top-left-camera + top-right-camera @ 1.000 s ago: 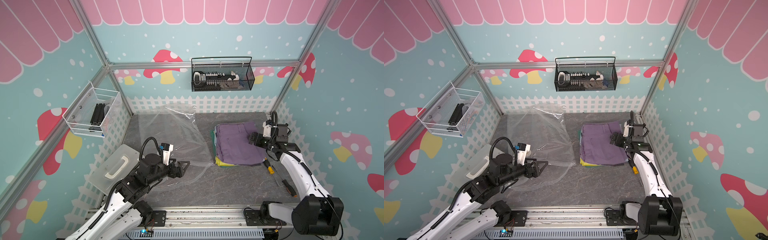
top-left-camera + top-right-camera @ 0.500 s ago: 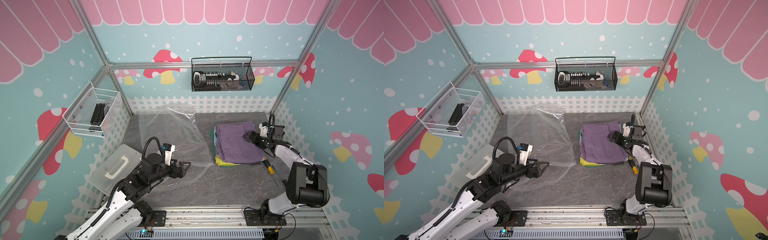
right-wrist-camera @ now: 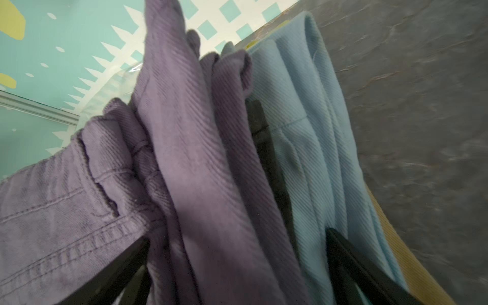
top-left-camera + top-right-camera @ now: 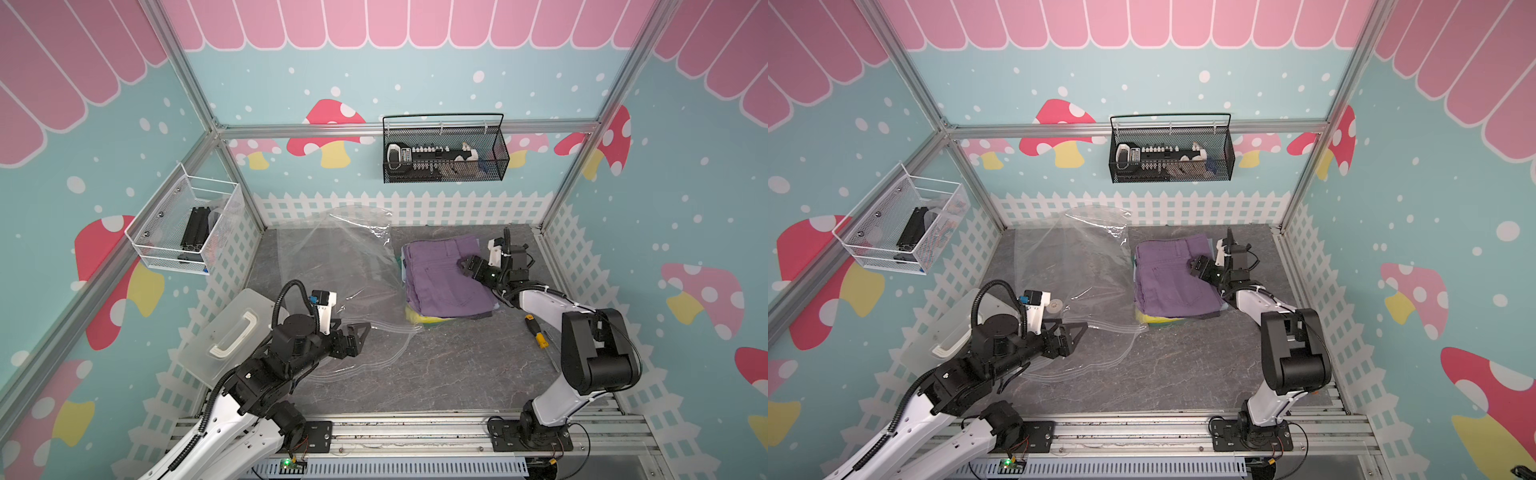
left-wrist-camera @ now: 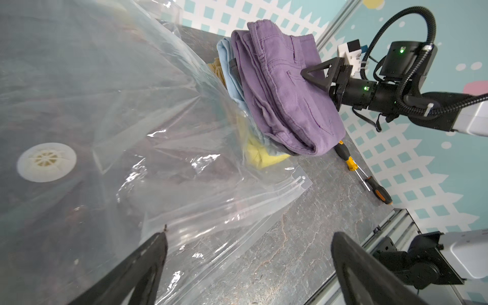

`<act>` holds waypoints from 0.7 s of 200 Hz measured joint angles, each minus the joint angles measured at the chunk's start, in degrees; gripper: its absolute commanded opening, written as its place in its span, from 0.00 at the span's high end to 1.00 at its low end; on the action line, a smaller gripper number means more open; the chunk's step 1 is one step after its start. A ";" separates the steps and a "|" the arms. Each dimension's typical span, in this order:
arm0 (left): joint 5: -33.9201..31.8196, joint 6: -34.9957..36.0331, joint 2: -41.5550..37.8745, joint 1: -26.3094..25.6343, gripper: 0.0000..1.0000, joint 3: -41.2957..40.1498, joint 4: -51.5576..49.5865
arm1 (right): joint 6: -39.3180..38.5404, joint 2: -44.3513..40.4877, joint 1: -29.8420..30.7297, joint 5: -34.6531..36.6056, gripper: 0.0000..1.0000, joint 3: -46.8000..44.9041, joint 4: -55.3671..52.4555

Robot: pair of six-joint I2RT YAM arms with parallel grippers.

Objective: Take the trousers out of the vacuum bag
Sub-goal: Move the trousers to the center of the board.

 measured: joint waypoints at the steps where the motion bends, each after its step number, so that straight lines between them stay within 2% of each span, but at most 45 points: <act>1: -0.09 -0.02 -0.09 0.00 0.03 0.00 -0.07 | 0.09 0.07 0.11 0.04 0.03 0.02 0.13; 34: -5.16 -0.24 -2.19 0.00 0.02 0.00 -2.64 | 3.93 2.29 4.31 2.47 0.03 1.42 3.08; 62: -9.57 -0.72 -4.22 0.00 0.01 0.00 -4.37 | 3.56 2.29 6.03 4.90 0.01 2.64 1.44; 103: -16.04 -1.84 -5.70 0.00 0.01 0.00 -5.33 | -5.03 -2.58 7.06 12.11 0.01 5.18 -10.12; 140: -23.47 -2.29 -1.22 0.00 0.01 -0.04 -5.03 | -14.62 -14.27 6.47 21.33 0.01 5.27 -18.78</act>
